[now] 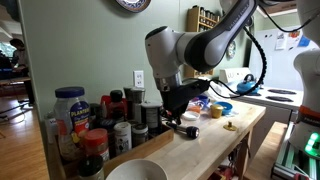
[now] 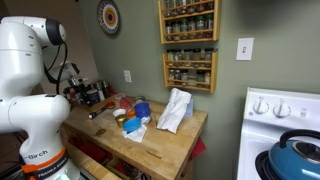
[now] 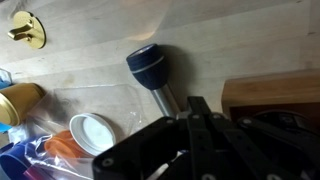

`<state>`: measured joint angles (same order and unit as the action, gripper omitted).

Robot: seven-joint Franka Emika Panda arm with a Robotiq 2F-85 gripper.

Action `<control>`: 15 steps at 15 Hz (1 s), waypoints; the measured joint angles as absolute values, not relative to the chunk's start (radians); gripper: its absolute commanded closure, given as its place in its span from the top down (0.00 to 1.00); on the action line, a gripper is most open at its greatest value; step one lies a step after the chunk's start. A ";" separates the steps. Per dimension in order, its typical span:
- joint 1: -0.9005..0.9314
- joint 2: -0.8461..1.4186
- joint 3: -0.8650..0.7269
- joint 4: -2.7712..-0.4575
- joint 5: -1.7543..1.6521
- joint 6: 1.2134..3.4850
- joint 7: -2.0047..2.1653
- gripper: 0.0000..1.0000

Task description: Turn on the torch

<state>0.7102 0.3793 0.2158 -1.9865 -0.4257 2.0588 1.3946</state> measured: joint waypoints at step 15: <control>0.614 0.043 0.310 -2.126 -0.376 2.057 1.022 1.00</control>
<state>0.6141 0.0428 0.3103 -2.1265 -0.3756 2.0571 1.0225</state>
